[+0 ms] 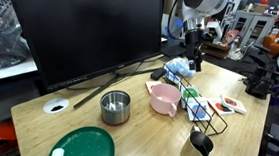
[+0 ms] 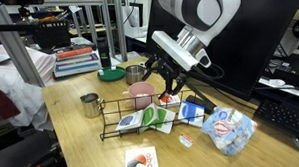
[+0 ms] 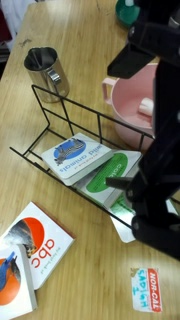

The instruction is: Take one book from the wire tray and place it upright on the table

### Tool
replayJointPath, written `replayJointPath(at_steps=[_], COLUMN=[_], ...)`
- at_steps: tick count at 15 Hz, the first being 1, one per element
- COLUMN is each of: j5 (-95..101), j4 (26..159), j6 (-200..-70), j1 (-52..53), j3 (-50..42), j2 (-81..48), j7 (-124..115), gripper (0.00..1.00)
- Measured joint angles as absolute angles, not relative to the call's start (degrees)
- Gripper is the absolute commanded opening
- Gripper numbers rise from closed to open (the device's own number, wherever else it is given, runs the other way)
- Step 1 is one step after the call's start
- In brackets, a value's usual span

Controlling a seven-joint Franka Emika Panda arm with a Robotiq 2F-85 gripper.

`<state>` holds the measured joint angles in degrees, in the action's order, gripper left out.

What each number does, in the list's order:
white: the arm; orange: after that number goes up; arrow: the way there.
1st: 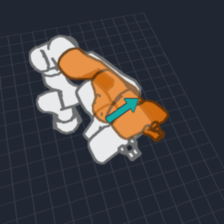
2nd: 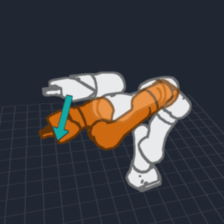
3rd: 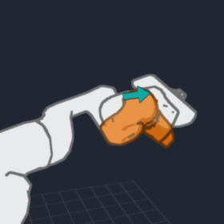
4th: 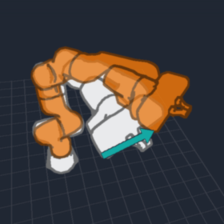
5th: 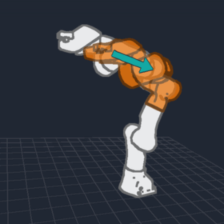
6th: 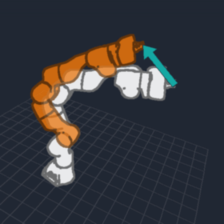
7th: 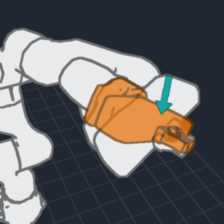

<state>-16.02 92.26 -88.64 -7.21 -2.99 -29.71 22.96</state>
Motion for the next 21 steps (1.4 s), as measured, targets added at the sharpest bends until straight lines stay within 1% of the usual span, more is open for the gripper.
replayJointPath(at_steps=[4, 6, 16, 18, 21], j5=[-16.72, -16.65, -16.62, -16.64, -16.61], j4=[84.59, 82.43, 82.52, 82.29, 79.88], j6=[-82.41, -81.66, -81.41, -79.39, -72.63], j1=[-8.29, -8.31, -8.31, -8.53, -9.86], j3=[-1.88, -1.74, -1.62, -1.23, -0.22], j2=[-36.06, -38.24, -38.28, -38.92, -41.24], j7=[21.96, 21.16, 21.16, 21.85, 25.61], gripper=[1.0, 1.0, 1.0, 1.0, 1.0])
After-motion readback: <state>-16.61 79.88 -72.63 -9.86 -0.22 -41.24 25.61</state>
